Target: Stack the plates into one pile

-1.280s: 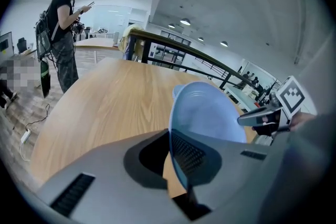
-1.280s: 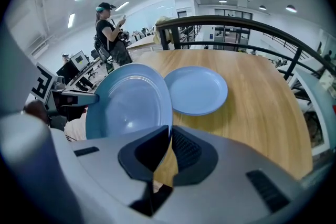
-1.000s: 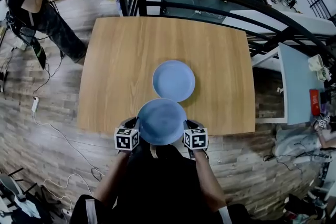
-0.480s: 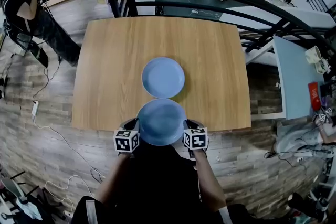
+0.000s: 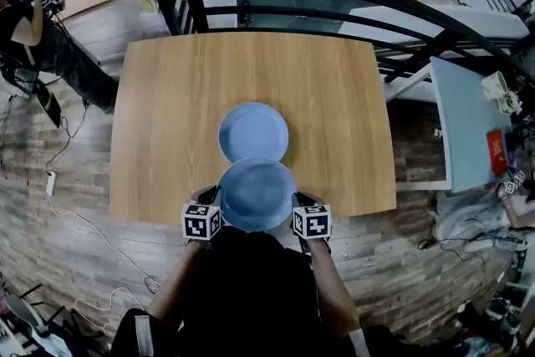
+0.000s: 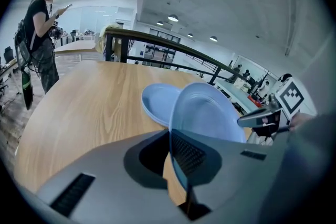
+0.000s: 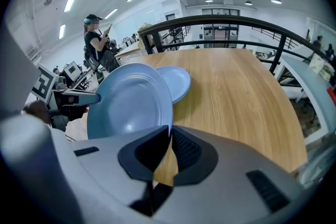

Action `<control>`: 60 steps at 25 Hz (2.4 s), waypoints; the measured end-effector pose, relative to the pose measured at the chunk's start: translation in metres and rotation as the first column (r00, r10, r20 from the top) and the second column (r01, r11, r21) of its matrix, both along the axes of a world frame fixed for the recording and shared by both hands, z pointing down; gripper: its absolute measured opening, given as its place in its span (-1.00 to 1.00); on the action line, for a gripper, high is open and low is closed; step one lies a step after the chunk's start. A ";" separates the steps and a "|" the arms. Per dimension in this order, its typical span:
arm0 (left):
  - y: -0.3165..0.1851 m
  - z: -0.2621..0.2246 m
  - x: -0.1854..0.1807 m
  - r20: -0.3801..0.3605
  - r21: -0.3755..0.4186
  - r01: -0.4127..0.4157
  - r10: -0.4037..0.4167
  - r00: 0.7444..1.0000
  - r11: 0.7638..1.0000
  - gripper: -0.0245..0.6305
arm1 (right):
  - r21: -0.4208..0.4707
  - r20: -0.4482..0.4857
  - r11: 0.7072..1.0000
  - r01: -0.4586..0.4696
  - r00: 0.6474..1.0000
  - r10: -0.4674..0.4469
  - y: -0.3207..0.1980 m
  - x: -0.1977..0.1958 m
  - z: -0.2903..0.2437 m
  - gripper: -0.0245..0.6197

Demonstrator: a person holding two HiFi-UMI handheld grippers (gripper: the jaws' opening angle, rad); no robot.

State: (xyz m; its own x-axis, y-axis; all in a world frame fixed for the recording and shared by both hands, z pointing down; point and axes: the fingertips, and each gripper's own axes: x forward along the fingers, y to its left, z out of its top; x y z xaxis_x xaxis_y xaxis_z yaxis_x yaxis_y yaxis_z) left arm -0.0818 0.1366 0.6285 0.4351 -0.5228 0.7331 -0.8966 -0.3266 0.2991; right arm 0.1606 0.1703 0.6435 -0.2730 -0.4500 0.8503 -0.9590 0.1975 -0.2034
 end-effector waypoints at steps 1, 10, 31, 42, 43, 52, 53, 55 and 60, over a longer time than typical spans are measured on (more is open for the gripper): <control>-0.007 0.000 0.001 -0.001 0.000 -0.006 0.006 1.000 1.000 -0.83 | 0.000 -0.001 1.000 -0.005 1.000 0.005 -0.006 0.001 0.000 -0.80; -0.071 0.003 0.002 -0.004 -0.006 -0.034 0.034 0.999 0.999 -0.83 | -0.008 -0.003 0.999 -0.040 0.999 0.040 -0.061 0.001 0.000 -0.80; -0.167 0.027 -0.010 -0.008 -0.039 -0.010 0.010 1.000 0.999 -0.83 | -0.041 -0.014 0.998 -0.043 0.999 0.042 -0.161 -0.009 0.018 -0.80; -0.192 0.046 -0.009 -0.029 -0.090 -0.002 0.000 1.000 0.996 -0.83 | -0.066 -0.017 0.996 -0.060 0.998 0.059 -0.190 -0.007 0.030 -0.80; -0.194 0.046 -0.008 -0.029 -0.092 -0.004 0.001 1.000 0.996 -0.83 | -0.068 -0.018 0.996 -0.062 0.998 0.061 -0.191 -0.006 0.031 -0.80; -0.202 0.059 -0.001 -0.016 -0.131 -0.013 0.011 1.000 0.991 -0.83 | -0.103 -0.020 0.992 -0.068 0.998 0.066 -0.198 0.000 0.043 -0.80; -0.203 0.060 -0.001 -0.012 -0.134 -0.012 0.010 1.000 0.991 -0.83 | -0.104 -0.022 0.992 -0.067 0.998 0.065 -0.198 0.001 0.044 -0.80; -0.203 0.062 -0.001 -0.008 -0.141 -0.008 0.007 1.000 0.990 -0.83 | -0.104 -0.027 0.992 -0.066 0.998 0.064 -0.199 0.001 0.046 -0.80; -0.204 0.068 -0.001 0.002 -0.159 -0.012 0.013 1.000 0.987 -0.83 | -0.107 -0.042 0.992 -0.061 0.997 0.057 -0.203 0.000 0.051 -0.80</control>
State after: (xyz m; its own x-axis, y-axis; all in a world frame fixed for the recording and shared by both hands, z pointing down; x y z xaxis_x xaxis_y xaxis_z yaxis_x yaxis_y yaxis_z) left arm -0.0832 -0.0671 0.6965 0.4382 -0.3936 0.8081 -0.8938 -0.2864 0.3452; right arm 0.1607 -0.0330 0.6943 -0.2147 -0.3689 0.9043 -0.9759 0.1189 -0.1832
